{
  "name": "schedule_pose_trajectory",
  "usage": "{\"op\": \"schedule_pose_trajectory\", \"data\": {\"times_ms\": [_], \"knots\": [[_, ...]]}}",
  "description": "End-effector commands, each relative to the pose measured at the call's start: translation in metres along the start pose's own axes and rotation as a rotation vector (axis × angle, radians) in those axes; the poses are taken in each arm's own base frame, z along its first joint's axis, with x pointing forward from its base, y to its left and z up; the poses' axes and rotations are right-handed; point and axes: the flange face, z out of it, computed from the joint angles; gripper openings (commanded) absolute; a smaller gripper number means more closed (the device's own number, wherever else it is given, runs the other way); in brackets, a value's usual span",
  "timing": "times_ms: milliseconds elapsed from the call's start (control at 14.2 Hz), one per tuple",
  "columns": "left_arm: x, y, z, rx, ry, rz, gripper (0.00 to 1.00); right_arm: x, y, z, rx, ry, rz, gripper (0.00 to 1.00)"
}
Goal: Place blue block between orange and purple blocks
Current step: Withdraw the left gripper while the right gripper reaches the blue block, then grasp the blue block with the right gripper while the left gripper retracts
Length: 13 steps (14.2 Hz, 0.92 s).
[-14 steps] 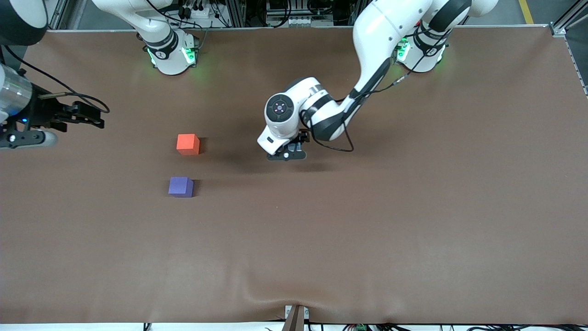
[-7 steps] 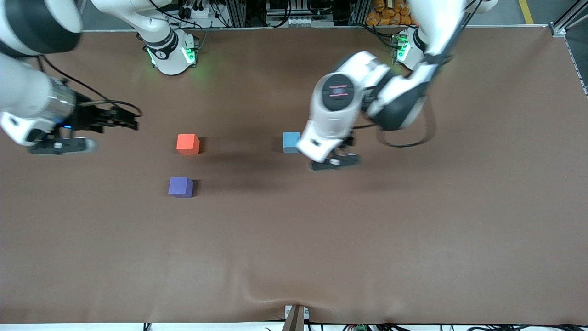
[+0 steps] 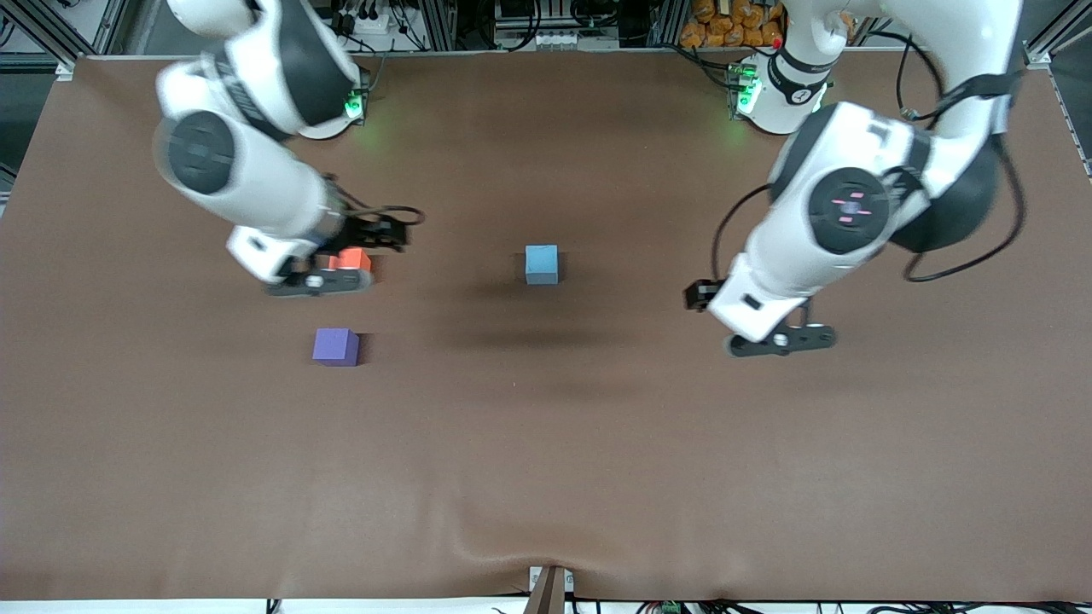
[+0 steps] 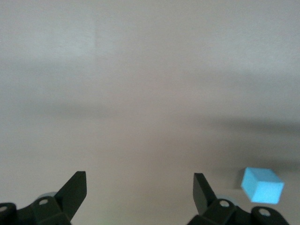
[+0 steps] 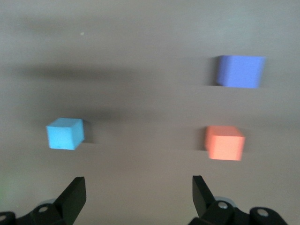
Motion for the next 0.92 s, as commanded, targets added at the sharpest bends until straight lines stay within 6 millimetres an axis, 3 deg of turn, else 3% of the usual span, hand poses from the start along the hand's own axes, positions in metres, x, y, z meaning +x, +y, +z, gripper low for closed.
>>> {"op": "schedule_pose_trajectory", "data": {"times_ms": [0,212,423,564,776,846], "knots": [[-0.009,-0.053,-0.032,0.017,-0.004,0.077,1.00,0.009,-0.051,0.051,0.044,-0.005,0.034,1.00],[-0.010,-0.094,-0.046,0.023,-0.026,0.109,1.00,0.013,-0.100,0.105,0.080,0.043,0.030,1.00],[-0.018,-0.117,-0.064,0.028,-0.027,0.083,1.00,0.006,-0.139,0.155,0.072,0.069,0.048,1.00],[-0.025,-0.137,-0.076,0.035,-0.036,0.058,1.00,0.002,-0.151,0.178,0.058,0.065,0.039,1.00],[-0.034,-0.176,-0.097,0.049,-0.015,0.053,1.00,-0.016,-0.164,0.197,0.032,0.042,0.023,1.00],[-0.040,-0.180,-0.103,0.053,-0.008,0.074,1.00,-0.019,-0.165,0.202,0.027,0.036,0.030,1.00]]}}
